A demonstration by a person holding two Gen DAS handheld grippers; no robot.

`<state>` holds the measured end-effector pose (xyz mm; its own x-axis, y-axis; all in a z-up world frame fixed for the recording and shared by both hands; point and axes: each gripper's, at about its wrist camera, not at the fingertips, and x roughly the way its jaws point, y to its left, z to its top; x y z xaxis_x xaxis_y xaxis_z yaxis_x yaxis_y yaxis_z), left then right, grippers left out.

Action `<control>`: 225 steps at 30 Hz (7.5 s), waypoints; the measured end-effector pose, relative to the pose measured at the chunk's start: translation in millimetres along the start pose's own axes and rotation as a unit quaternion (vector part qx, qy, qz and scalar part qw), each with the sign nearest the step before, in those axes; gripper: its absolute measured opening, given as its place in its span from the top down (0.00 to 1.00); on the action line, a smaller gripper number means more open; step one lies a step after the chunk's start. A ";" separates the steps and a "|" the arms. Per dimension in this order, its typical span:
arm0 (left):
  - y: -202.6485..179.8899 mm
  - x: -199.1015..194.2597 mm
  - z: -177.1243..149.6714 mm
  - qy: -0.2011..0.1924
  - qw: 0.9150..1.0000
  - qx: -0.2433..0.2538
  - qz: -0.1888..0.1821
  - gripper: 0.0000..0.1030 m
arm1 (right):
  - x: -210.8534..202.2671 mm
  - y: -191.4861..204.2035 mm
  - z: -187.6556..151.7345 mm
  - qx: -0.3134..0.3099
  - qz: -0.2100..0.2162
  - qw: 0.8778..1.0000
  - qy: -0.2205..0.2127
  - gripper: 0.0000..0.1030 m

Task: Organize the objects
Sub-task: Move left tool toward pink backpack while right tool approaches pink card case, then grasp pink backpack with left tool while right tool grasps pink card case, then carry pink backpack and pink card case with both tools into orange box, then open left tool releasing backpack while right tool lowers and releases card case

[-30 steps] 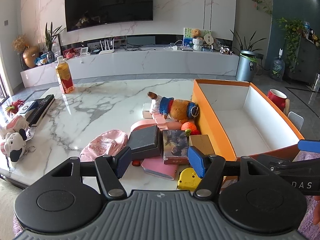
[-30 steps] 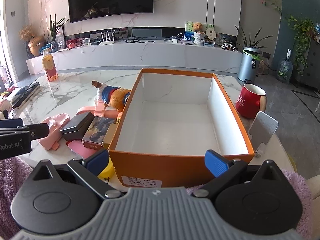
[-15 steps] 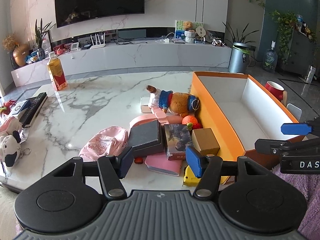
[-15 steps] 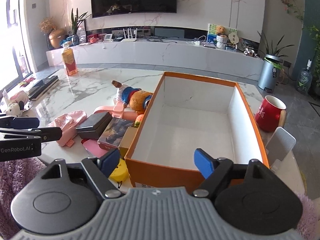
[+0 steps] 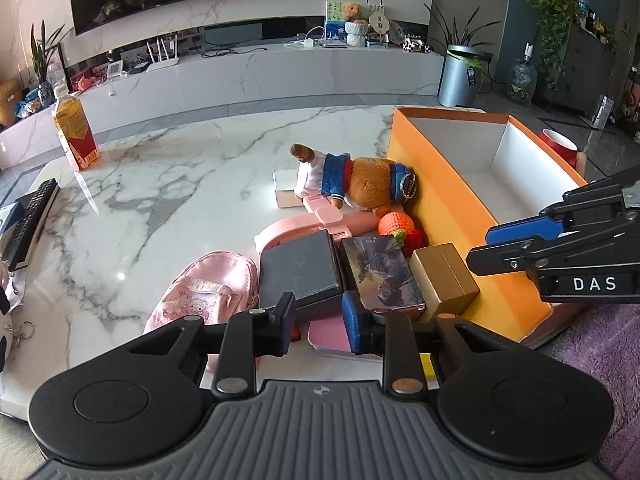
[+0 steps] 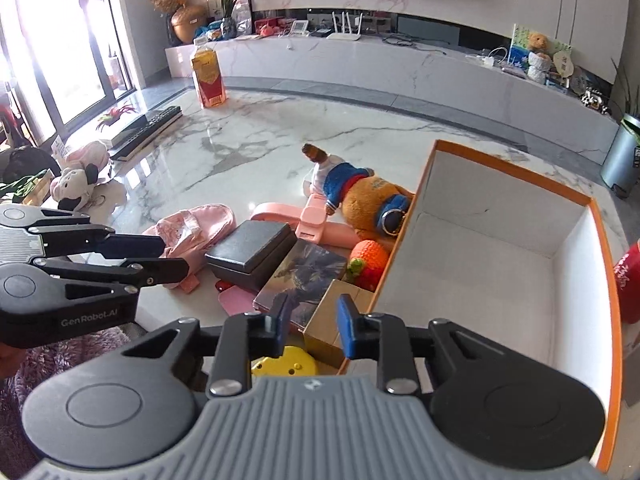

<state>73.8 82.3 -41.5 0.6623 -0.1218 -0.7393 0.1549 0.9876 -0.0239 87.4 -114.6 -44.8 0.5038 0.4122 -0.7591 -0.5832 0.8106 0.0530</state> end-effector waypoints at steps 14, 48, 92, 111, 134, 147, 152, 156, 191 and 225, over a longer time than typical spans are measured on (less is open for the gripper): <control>25.2 51.2 -1.9 0.087 0.981 0.142 0.095 0.43 | 83.3 9.1 45.1 -0.023 0.040 0.997 0.056 0.74; 97.2 21.9 -14.9 0.074 0.985 -0.156 -0.028 0.82 | 121.8 99.4 -2.6 -0.136 0.000 0.989 0.066 0.64; 13.1 23.2 -58.7 0.115 0.941 -0.272 -0.166 0.82 | -3.3 27.7 -77.2 0.139 0.047 0.989 0.030 0.89; -16.3 13.6 -57.5 0.110 0.980 -0.121 -0.112 0.81 | 43.6 1.2 -123.4 0.185 0.035 0.980 0.067 0.55; -19.5 -0.8 -63.8 0.096 0.987 -0.108 -0.070 0.81 | 38.9 7.6 -120.9 0.153 0.120 0.981 -0.008 0.79; -34.3 -76.1 -19.5 -0.006 0.981 -0.128 -0.144 0.82 | -70.8 -9.6 -95.1 0.182 0.113 0.968 -0.130 0.80; -66.8 -86.9 25.2 -0.031 0.981 -0.087 -0.172 0.83 | -125.4 -41.3 -82.8 0.210 0.073 0.952 -0.212 0.80; -102.4 -72.9 58.3 -0.033 0.978 -0.056 -0.198 0.82 | -146.3 -65.2 -76.4 0.217 0.006 0.944 -0.249 0.80; -179.6 91.1 55.3 0.192 0.974 -0.002 -0.124 0.75 | -13.8 -166.3 -88.9 0.278 -0.023 0.960 -0.003 0.80; -94.6 44.0 44.3 0.080 0.981 -0.053 -0.167 0.80 | -28.6 -160.8 -42.5 0.278 0.010 0.960 -0.017 0.79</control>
<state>120.8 -20.8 -41.9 0.4619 -0.4324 -0.7744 0.2610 0.9007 -0.3473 139.7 -274.5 -59.2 0.5220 0.4351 -0.7336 -0.1666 0.8955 0.4126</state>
